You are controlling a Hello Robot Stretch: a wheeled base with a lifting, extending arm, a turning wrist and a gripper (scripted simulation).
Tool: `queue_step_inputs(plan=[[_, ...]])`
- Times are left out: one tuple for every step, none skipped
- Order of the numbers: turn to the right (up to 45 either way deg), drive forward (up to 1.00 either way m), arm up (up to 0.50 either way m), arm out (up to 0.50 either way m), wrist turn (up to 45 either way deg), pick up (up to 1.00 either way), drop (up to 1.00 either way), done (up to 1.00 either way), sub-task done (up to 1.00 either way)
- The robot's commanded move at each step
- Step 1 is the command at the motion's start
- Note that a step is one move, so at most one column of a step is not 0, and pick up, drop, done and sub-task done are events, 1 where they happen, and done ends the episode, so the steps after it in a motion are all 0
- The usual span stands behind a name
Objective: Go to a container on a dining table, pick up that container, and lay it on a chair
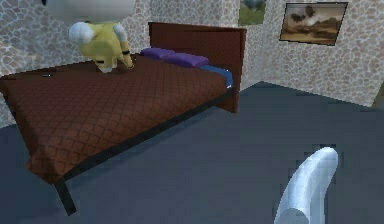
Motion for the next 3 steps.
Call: queue_step_inputs(plan=[[0.0,0.00,0.10,0.00,0.0,0.00,0.00,0.00,0.00],[0.0,0.00,0.00,-0.08,0.0,0.00,0.00,0.00,0.00],[0.0,0.00,0.00,0.00,0.0,0.00,0.00,1.00,0.00]])
